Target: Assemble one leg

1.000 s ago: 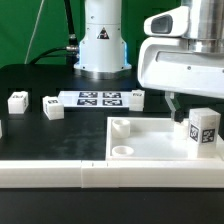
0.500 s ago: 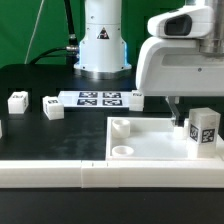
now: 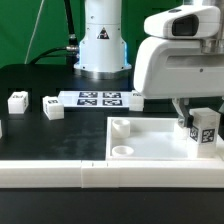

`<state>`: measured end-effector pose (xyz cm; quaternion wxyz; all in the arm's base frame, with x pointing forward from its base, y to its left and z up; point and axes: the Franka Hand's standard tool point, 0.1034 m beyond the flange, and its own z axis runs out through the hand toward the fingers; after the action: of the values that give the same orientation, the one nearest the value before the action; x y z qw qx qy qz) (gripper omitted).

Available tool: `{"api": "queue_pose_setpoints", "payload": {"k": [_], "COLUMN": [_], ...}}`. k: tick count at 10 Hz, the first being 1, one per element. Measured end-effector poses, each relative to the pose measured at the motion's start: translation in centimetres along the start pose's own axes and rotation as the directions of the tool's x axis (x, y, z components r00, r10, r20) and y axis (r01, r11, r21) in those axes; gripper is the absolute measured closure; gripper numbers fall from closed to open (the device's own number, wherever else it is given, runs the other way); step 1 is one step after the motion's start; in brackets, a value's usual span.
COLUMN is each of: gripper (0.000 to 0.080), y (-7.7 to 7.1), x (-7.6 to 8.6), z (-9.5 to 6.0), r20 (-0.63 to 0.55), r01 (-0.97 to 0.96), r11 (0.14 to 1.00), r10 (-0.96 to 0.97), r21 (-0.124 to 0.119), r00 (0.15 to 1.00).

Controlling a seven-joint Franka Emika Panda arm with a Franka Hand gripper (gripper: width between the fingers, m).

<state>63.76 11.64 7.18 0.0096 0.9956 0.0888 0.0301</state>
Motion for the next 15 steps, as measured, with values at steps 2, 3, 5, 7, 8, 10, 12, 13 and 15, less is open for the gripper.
{"api": "queue_pose_setpoints", "payload": {"k": [2,3,5,7,8,10,12,13,15], "gripper": [0.0509,0.0509,0.0509,0.0509,0.0505,0.0495,0.0485,0.0485,0.0184], "y": [0.0,0.0,0.0,0.3,0.8,1.8,2.3,2.3,2.2], "x": [0.0,0.0,0.0,-0.1,-0.3,-0.7,-0.8,-0.9,-0.9], "z": [0.0,0.0,0.0,0.1,0.0,0.0,0.0,0.1,0.1], "r20": [0.001,0.000,-0.012,-0.028,-0.031,-0.063,-0.065,-0.065,-0.065], "r01": [-0.025,-0.119,-0.388,-0.605,-0.661,-0.814,-0.830,-0.830,-0.830], "r11": [1.000,0.993,0.922,0.796,0.750,0.580,0.557,0.557,0.557], "r10": [0.025,0.119,0.388,0.605,0.661,0.812,0.827,0.828,0.827], "r21": [0.000,0.001,0.004,0.000,-0.011,-0.020,-0.035,-0.034,-0.035], "r00": [1.000,0.993,0.922,0.796,0.750,0.581,0.558,0.558,0.558]}}
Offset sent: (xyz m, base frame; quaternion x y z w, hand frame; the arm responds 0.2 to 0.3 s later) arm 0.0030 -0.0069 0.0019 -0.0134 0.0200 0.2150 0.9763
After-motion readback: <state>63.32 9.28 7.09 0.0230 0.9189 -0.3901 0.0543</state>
